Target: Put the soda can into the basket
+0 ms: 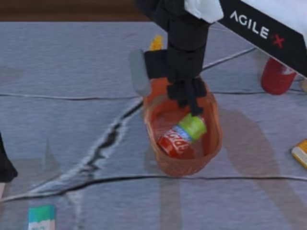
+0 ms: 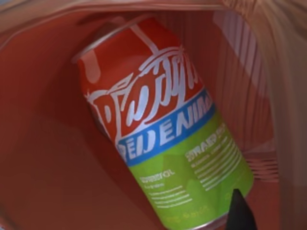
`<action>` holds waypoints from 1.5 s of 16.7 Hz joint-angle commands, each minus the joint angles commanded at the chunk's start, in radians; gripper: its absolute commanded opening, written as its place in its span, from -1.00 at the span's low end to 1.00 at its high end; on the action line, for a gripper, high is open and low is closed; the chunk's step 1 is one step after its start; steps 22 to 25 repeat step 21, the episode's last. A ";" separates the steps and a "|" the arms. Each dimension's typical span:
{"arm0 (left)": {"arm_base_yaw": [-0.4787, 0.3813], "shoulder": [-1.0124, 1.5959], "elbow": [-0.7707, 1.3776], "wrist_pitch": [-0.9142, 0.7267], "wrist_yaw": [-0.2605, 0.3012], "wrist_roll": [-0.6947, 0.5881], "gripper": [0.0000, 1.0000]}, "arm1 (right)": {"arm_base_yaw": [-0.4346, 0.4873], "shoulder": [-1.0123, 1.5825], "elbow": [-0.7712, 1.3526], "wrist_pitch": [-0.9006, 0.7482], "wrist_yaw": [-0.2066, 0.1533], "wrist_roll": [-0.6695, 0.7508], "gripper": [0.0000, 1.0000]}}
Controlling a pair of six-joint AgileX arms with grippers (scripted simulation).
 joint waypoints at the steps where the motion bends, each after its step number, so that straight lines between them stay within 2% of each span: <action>1: 0.000 0.000 0.000 0.000 0.000 0.000 1.00 | 0.000 0.000 0.000 0.000 0.000 0.000 -1.00; 12: 0.000 0.000 0.000 0.000 0.000 0.000 1.00 | -0.001 0.002 0.004 -0.003 0.000 -0.001 -1.00; 19: 0.000 0.000 0.000 0.000 0.000 0.000 1.00 | -0.025 0.025 0.233 -0.207 0.000 -0.033 -1.00; 25: 0.000 0.000 0.000 0.000 0.000 0.000 1.00 | -0.028 0.026 0.253 -0.227 0.001 -0.036 -1.00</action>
